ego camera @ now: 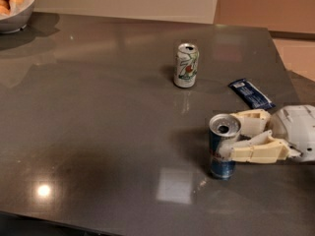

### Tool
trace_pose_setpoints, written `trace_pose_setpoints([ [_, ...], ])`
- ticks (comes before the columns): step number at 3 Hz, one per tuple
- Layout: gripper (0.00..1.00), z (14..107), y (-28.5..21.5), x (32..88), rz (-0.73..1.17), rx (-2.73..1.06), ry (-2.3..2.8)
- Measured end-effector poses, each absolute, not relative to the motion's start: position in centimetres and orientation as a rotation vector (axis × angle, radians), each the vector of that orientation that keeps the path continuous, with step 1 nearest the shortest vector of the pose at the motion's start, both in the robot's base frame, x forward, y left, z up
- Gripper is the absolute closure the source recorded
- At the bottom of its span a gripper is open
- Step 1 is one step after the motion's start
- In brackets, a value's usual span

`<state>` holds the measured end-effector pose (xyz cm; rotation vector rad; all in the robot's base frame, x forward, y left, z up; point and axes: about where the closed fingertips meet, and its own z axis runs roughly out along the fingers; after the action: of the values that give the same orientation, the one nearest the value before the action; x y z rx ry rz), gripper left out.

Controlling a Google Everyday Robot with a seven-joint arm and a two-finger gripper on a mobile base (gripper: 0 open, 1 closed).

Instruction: Place redbull can upright

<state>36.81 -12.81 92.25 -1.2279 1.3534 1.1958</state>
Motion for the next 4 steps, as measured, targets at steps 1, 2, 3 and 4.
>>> trace_pose_setpoints([
  [1,1.00,92.07,-12.85,36.86,1.242,-1.165,1.330],
  [2,1.00,92.03,-12.86,36.74,1.284,-1.125,1.291],
  [3,1.00,92.13,-12.69,36.46,1.283,-1.125,1.240],
  [4,1.00,92.06,-12.49,36.07,1.271,-1.144,1.201],
])
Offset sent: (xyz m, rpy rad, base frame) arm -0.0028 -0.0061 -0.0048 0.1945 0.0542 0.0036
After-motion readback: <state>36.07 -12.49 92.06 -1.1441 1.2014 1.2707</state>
